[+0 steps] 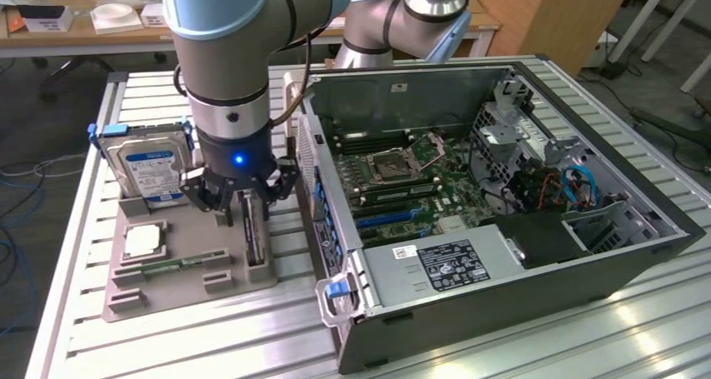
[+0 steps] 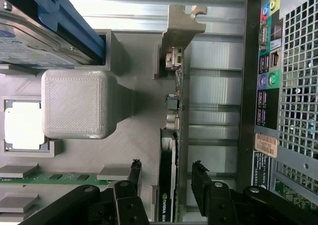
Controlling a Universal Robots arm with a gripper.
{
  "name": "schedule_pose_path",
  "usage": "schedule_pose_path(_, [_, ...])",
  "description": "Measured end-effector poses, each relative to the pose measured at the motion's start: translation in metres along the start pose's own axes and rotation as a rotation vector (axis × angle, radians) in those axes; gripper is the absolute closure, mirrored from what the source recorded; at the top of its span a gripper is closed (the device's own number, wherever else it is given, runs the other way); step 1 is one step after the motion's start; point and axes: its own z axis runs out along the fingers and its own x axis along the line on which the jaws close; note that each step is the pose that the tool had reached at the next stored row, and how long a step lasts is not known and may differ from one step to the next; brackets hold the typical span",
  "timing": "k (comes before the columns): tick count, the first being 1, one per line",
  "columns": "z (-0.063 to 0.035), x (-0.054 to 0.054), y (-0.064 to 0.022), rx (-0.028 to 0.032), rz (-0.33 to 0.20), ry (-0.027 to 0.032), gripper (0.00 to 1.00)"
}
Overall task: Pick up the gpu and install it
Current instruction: 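Pick up the gpu and move the gpu toward the slot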
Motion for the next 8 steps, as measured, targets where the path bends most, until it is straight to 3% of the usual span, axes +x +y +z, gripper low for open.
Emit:
schedule_pose_path(3, [0.0002, 0.0000, 0.0000, 0.0001, 0.000, 0.0000, 0.49])
schedule_pose_path(6, [0.0003, 0.0000, 0.0000, 0.0001, 0.000, 0.0000, 0.64])
schedule_pose_path(8, [0.0005, 0.0000, -0.0001, 0.0000, 0.000, -0.0001, 0.64])
